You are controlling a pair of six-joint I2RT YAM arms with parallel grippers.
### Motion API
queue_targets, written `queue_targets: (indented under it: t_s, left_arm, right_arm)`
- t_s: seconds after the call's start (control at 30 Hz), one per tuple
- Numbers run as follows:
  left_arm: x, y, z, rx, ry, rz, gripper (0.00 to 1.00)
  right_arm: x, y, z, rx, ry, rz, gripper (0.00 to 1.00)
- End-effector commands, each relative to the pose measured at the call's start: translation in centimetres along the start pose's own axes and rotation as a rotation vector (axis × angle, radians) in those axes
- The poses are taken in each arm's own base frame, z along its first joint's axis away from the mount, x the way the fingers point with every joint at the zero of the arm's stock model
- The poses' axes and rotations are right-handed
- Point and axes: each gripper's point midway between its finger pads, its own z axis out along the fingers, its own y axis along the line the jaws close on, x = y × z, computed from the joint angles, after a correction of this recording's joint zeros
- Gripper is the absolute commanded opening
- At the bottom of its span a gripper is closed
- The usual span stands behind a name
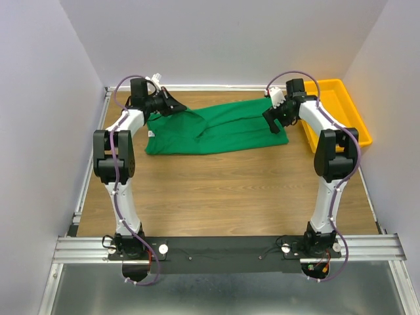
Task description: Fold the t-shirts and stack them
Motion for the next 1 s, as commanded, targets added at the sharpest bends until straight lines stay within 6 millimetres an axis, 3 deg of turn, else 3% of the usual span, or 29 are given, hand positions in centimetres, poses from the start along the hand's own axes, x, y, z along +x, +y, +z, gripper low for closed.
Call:
queue_targets:
  t_s: [0.0, 0.43, 0.97]
  left_arm:
    - [-0.1, -1.4, 1.1, 0.046, 0.031, 0.052, 0.0]
    - [-0.3, 1.3, 2.3, -0.061, 0.037, -0.007, 0.0]
    - [-1.3, 1.4, 1.6, -0.106, -0.006, -0.004, 0.0]
  right_arm:
    - [-0.1, 1.0, -1.4, -0.034, -0.028, 0.028, 1.0]
    - [-0.5, 1.9, -2.4, -0.069, -0.061, 0.043, 1.0]
    - [-1.0, 2.1, -2.6, -0.078, -0.076, 0.048, 1.0]
